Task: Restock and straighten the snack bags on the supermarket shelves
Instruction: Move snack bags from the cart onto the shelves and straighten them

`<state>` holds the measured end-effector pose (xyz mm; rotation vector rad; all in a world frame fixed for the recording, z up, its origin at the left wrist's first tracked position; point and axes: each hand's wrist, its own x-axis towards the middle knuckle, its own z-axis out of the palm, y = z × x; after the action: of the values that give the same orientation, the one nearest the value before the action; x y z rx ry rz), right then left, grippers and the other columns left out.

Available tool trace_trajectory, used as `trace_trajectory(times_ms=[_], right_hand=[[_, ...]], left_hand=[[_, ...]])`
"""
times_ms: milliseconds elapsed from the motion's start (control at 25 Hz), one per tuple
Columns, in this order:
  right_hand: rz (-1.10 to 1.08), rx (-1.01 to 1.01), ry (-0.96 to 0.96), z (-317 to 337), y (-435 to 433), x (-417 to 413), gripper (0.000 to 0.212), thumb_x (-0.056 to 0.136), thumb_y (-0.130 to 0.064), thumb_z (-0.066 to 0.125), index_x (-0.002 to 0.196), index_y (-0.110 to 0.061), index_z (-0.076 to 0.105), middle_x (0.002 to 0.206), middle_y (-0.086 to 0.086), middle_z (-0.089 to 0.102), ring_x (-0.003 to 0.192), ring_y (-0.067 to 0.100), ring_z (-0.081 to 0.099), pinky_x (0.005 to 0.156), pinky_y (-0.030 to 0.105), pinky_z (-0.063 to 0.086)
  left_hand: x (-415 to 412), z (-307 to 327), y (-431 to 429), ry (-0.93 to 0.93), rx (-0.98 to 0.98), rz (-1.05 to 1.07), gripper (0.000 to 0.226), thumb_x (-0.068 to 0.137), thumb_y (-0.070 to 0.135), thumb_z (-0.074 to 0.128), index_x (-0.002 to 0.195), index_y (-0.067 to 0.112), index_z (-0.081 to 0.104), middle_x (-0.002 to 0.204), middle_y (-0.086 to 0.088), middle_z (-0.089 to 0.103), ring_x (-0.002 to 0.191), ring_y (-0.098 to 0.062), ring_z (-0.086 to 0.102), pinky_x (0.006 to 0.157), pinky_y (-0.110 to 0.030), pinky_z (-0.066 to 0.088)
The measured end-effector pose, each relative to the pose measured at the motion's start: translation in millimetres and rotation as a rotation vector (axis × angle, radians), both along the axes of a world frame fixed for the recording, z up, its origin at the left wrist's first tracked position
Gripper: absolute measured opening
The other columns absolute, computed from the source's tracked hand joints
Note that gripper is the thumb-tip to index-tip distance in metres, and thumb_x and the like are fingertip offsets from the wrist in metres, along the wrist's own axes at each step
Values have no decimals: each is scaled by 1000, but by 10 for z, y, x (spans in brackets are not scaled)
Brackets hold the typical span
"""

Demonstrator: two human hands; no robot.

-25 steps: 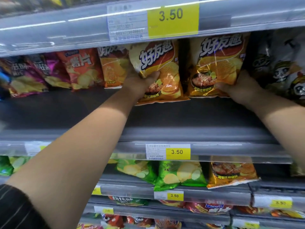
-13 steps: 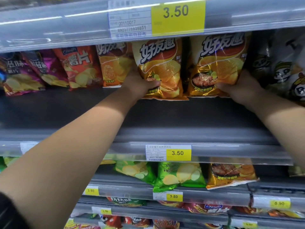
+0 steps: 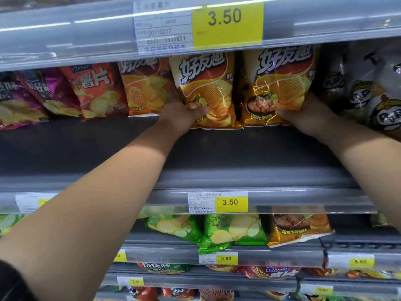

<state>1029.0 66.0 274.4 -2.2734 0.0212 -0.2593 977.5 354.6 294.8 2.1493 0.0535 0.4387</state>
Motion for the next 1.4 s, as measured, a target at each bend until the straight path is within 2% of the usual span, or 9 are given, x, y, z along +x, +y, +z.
trace_trajectory(times_ms=[200, 280, 400, 560, 760, 920, 1040, 1240, 1400], right_hand=[[28, -378, 158, 125, -18, -280, 99, 72, -52, 77, 149, -10, 31, 148, 13, 43, 131, 33, 44, 106, 38, 39], [21, -574, 200, 200, 69, -525, 100, 73, -62, 71, 150, -14, 29, 148, 14, 42, 130, 35, 45, 105, 41, 42], [-40, -737, 128, 279, 293, -900, 88, 81, -66, 59, 146, -15, 31, 145, 18, 42, 130, 39, 42, 100, 41, 43], [-32, -735, -83, 311, 555, -1332, 73, 86, -60, 55, 145, -23, 34, 143, 13, 42, 130, 38, 36, 105, 47, 36], [12, -715, -389, 147, 653, -1628, 55, 84, -50, 61, 132, -23, 55, 131, 10, 55, 125, 36, 42, 104, 53, 31], [189, -646, -439, 5, 660, -1714, 54, 85, -54, 56, 131, -26, 54, 130, 7, 54, 116, 37, 49, 98, 53, 37], [367, -629, -495, -76, 628, -1725, 52, 84, -52, 59, 128, -24, 57, 129, 8, 55, 111, 37, 53, 93, 53, 41], [638, -606, -633, -205, 449, -1835, 51, 79, -49, 58, 118, -17, 65, 127, 10, 57, 119, 36, 51, 99, 55, 39], [898, -522, -700, -355, 309, -2072, 51, 76, -47, 58, 116, -17, 65, 126, 9, 58, 122, 34, 48, 104, 53, 36]], left_hand=[[-333, 227, 32, 197, 270, -84, 80, 79, 35, 80, 144, 16, 38, 142, -2, 52, 128, -21, 50, 98, -22, 36], [-484, 266, 36, 238, 486, -64, 75, 79, 46, 77, 141, 18, 44, 140, -3, 53, 124, -25, 52, 98, -28, 41], [-695, 238, -68, 183, 800, 28, 80, 82, 57, 67, 148, 22, 35, 147, -8, 43, 132, -33, 43, 106, -40, 40], [-987, 87, -252, 20, 788, 27, 69, 86, 56, 60, 145, 28, 39, 148, -5, 43, 135, -32, 38, 108, -41, 34], [-1319, -70, -327, -208, 827, 176, 60, 78, 53, 54, 125, 16, 60, 116, -14, 64, 108, -39, 57, 95, -46, 45], [-1603, -176, -368, -196, 859, 222, 55, 81, 53, 52, 121, 16, 62, 102, -10, 65, 99, -35, 59, 94, -47, 47], [-1831, -306, -430, -140, 828, 283, 57, 79, 51, 55, 124, 16, 61, 116, -7, 64, 111, -29, 58, 102, -48, 44], [-2347, -524, -844, -88, 788, 499, 55, 78, 52, 53, 120, 18, 63, 115, -3, 65, 110, -24, 56, 98, -31, 33], [-2878, -757, -1189, 38, 796, 649, 52, 77, 48, 60, 119, 18, 64, 120, -3, 66, 114, -28, 58, 102, -43, 43]])
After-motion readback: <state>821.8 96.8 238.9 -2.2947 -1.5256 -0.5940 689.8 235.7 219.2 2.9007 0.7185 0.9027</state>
